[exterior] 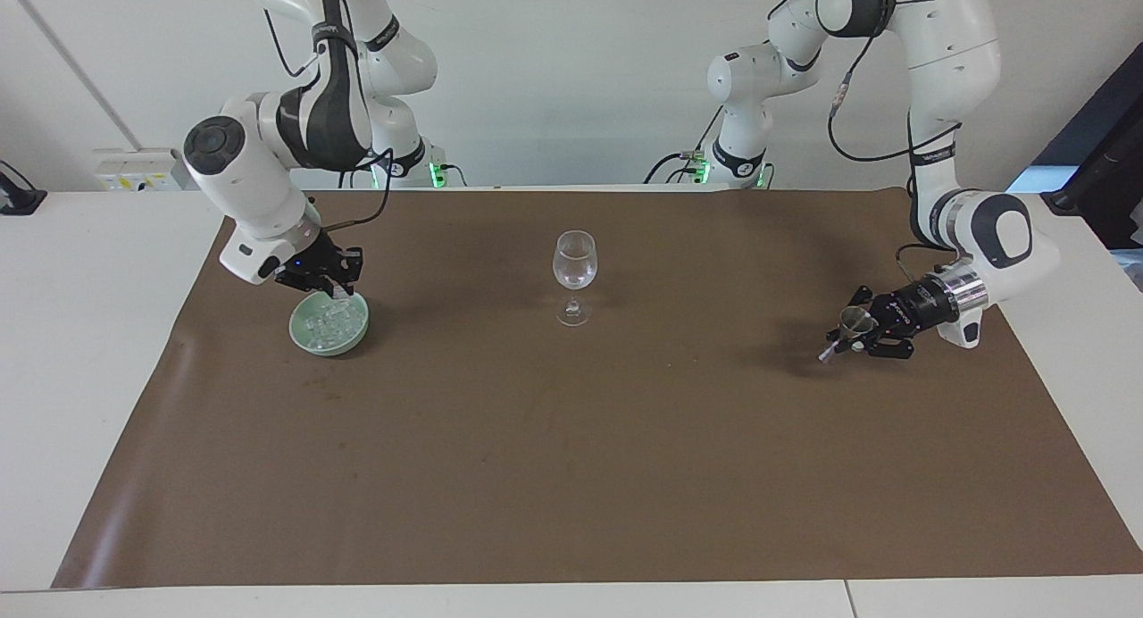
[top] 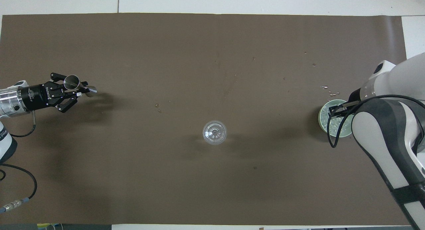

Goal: Pour wine and add ice with both arms

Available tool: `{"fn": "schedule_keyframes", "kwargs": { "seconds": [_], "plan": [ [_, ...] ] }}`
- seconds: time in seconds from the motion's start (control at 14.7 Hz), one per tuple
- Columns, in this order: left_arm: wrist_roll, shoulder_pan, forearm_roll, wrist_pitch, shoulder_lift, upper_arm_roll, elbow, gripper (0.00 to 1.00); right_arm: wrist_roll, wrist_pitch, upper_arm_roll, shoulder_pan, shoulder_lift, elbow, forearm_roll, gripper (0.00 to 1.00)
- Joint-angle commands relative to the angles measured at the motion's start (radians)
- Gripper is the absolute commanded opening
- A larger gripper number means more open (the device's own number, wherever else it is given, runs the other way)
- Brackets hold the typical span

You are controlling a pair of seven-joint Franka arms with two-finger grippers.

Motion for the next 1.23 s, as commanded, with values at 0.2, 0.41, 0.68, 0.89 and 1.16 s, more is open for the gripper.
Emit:
{"fn": "schedule_keyframes", "kwargs": {
  "seconds": [0.2, 0.41, 0.68, 0.89, 1.16],
  "plan": [
    [0.02, 0.023, -0.046, -0.02, 0.056, -0.01, 0.012, 0.0, 0.373, -0.15, 0.006, 0.273, 0.05, 0.285, 0.009, 0.0],
    [0.067, 0.025, -0.046, -0.022, 0.045, -0.01, -0.037, 0.0, 0.632, -0.095, 0.01, 0.428, 0.082, 0.364, 0.022, 0.0],
    [0.087, 0.013, -0.046, 0.021, 0.045, -0.01, -0.054, 0.0, 0.804, 0.073, 0.015, 0.571, 0.134, 0.326, 0.036, 0.0],
    [0.089, 0.017, -0.044, 0.006, 0.044, -0.01, -0.054, 0.17, 0.814, 0.118, 0.015, 0.593, 0.148, 0.257, 0.019, 0.02],
    [0.089, 0.022, -0.035, 0.003, 0.042, -0.008, -0.053, 1.0, 0.812, 0.124, 0.016, 0.604, 0.128, 0.186, -0.008, 0.02]
  ]
}}
